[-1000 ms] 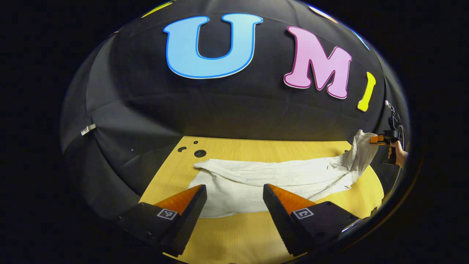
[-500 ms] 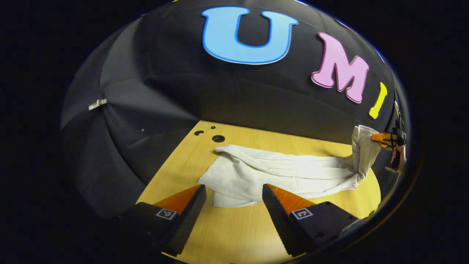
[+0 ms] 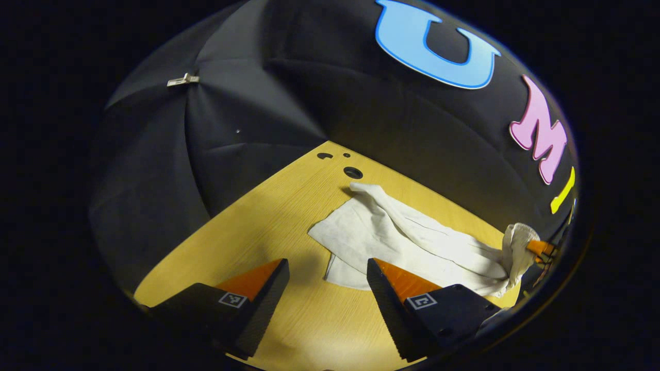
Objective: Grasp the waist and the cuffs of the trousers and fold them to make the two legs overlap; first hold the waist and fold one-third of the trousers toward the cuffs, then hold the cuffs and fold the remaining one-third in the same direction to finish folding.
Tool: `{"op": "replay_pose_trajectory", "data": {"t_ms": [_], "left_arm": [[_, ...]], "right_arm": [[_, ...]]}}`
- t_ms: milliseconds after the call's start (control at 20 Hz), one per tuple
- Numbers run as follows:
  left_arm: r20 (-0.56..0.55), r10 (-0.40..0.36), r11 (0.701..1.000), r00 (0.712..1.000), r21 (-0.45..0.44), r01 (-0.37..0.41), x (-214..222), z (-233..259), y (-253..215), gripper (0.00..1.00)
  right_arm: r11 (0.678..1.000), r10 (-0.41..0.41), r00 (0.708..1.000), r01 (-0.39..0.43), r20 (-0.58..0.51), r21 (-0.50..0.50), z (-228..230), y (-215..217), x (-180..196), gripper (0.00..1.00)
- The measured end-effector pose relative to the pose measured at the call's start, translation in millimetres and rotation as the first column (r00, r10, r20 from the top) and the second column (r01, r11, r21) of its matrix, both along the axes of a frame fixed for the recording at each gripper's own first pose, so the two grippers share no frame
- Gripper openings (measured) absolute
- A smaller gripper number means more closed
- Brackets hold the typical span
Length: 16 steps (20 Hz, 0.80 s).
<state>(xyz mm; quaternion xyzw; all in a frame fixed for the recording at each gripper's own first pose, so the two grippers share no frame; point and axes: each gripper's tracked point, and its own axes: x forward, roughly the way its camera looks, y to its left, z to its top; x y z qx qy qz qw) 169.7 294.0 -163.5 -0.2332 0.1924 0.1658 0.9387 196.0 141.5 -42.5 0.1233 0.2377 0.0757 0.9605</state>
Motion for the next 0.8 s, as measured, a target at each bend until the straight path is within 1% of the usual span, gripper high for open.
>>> {"op": "replay_pose_trajectory", "data": {"t_ms": [100,150,200,250,350,400,550,600,650,700,750,800], "left_arm": [[-0.026,-0.003,1.0,1.0,0.013,0.004,14,-7,1,0.96],[-0.031,-0.011,1.0,0.999,0.021,0.011,23,-9,0,0.96],[-0.037,-0.012,1.0,0.999,0.024,0.013,30,-10,-1,0.96],[-0.044,-0.011,1.0,0.999,0.02,0.012,36,-12,-2,0.96],[-0.059,0.004,1.0,0.998,-0.003,-0.005,43,-18,-5,0.96],[-0.062,0.013,1.0,0.998,-0.018,-0.014,45,-20,-7,0.96],[-0.084,0.037,0.997,0.996,-0.058,-0.042,56,-33,-13,0.96],[-0.088,0.042,0.997,0.995,-0.061,-0.047,59,-35,-14,0.96],[-0.093,0.048,0.997,0.994,-0.06,-0.054,61,-38,-13,0.92],[-0.098,0.055,0.996,0.994,-0.058,-0.061,63,-39,-13,0.96],[-0.097,0.059,0.996,0.994,-0.06,-0.065,67,-40,-13,0.96],[-0.098,0.065,0.996,0.993,-0.059,-0.071,69,-40,-12,0.96]], "right_arm": [[1.0,0.002,1.0,-0.001,-0.031,0.005,-17,12,-4,0.3],[1.0,-0.002,0.999,0.002,-0.036,0.006,-23,16,-6,0.27],[1.0,0.0,0.999,0.0,-0.04,0.004,-27,20,-7,0.34],[1.0,0.006,0.999,-0.006,-0.046,0.002,-32,23,-9,0.32],[1.0,0.01,0.998,-0.011,-0.063,-0.021,-44,29,-16,0.44],[1.0,0.015,0.998,-0.016,-0.064,-0.023,-45,32,-18,0.39],[0.999,0.054,0.996,-0.054,-0.077,0.007,-48,49,-33,0.67],[0.998,0.056,0.996,-0.057,-0.074,-0.002,-47,49,-36,0.67],[0.998,0.054,0.996,-0.055,-0.065,-0.014,-44,47,-41,0.88],[0.999,0.046,0.998,-0.047,-0.054,-0.026,-41,42,-45,0.92],[0.999,0.034,0.998,-0.035,-0.044,-0.029,-36,37,-50,1.0],[0.999,0.014,0.999,-0.016,-0.035,-0.035,-32,29,-55,0.99]]}}
